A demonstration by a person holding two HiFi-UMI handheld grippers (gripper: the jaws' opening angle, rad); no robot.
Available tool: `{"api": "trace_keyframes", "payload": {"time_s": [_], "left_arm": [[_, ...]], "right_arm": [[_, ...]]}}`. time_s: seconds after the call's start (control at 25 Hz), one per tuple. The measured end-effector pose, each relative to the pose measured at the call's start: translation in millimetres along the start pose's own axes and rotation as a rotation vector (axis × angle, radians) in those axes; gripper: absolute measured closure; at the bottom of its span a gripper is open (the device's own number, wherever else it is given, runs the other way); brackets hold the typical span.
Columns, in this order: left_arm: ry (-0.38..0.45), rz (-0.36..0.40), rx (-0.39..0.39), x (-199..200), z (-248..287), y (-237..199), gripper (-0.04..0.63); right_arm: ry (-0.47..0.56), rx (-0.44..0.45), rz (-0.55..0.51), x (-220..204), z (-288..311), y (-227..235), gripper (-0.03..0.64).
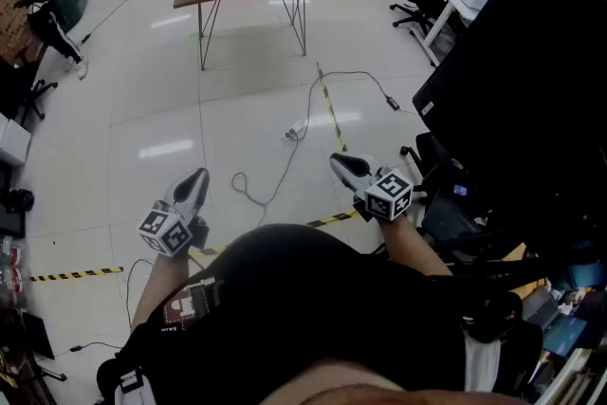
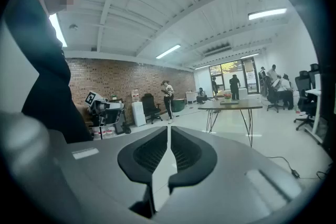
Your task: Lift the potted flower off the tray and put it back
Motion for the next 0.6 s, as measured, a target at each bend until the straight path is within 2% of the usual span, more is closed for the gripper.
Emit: {"api": "trace_keyframes", "payload": {"time_s": [0.44,0.6], "left_arm": [[0.021,0.000,-0.041,51.1,31.6,-118.8,0.601],[-0.001,-0.004,-0.045,59.4,60.3,-127.1,0.601]], "right_arm": [[0.011,-0.034,-0.012,44.0,114.7,15.0,0.583],[-0.014,-0.014,-0.024,49.3,134.3,37.8,0.583]]}}
Point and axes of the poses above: the fingertips, and each gripper's own axes: z forward along the fingers, y to its right, x out of its top, the point moved 6 cm from there along -z, backward along the fingers, and after that the axes turned 8 degrees about x, right-handed, at the moved point
